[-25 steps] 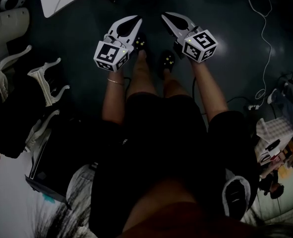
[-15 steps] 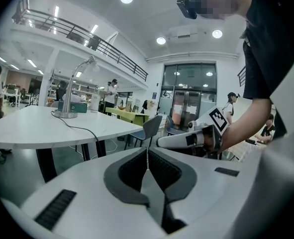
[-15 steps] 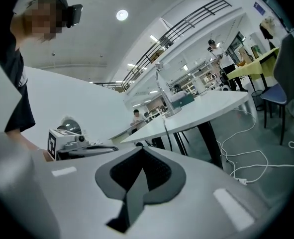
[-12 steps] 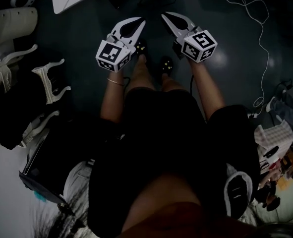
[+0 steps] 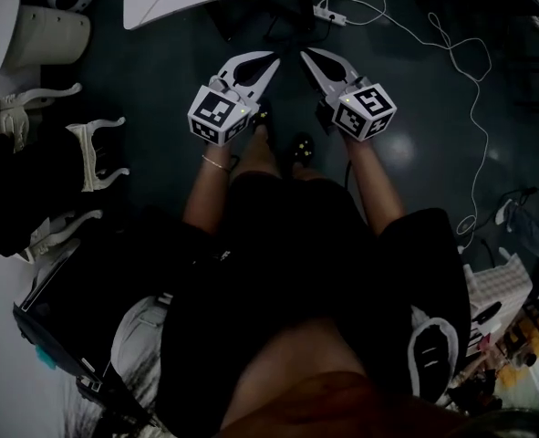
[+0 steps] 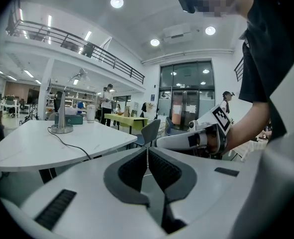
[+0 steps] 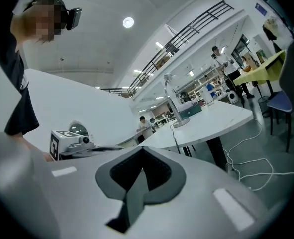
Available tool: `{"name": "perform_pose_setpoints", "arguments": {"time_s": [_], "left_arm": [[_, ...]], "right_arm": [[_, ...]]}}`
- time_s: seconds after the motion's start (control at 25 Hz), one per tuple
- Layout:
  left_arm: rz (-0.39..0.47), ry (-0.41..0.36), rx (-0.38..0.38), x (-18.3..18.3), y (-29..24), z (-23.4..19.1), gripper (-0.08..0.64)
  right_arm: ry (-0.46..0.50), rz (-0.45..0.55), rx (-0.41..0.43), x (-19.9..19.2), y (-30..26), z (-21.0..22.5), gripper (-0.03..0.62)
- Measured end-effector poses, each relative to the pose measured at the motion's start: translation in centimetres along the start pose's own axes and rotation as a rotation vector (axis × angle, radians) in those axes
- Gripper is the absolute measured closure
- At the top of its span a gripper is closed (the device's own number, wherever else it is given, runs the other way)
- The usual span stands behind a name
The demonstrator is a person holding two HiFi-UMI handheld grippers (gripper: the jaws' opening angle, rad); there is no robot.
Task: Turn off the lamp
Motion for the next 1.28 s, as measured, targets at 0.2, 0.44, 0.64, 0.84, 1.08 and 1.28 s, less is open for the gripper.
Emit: {"name": "perform_pose_setpoints", "arguments": {"time_s": [0.2,0.44,0.64,0.84,1.08,1.28], "left_arm": [[0.021,-0.012,0.006,0.9,0.4,1.3,0.545],[0.053,-0.008,0.043,2.3,0.9,2.3,0.545],[0.075,-0.007,0.067,3.8,1.4,2.7,0.545],[0.095,-0.017,0.062,5.1,1.8,3.4,0.545],[0.108,-0.011,0.045,5.9,2.2,4.2,0.545],[0.101,-0.046,0.037,6.0,2.2,5.1,0.545]], "right_arm": [[-0.010,0.027,0.016,1.1,0.3,-1.0,0.592],[0.026,-0.005,0.059,2.5,0.7,-1.7,0.592],[0.083,-0.017,0.087,4.5,1.0,-2.5,0.592],[0.103,0.001,0.118,6.0,1.2,-3.3,0.592],[0.108,0.013,0.142,7.0,1.2,-4.2,0.592],[0.121,0.024,0.159,7.9,1.7,-4.8,0.592]]}}
Point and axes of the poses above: the fingertips, and each gripper's own axes: y backward along the fingers, z to its right, x out of its top, the point moved 5 cm from there along y, backward along the fingers, and after that the axes turned 11 degrees about y, right-handed, at the moved point
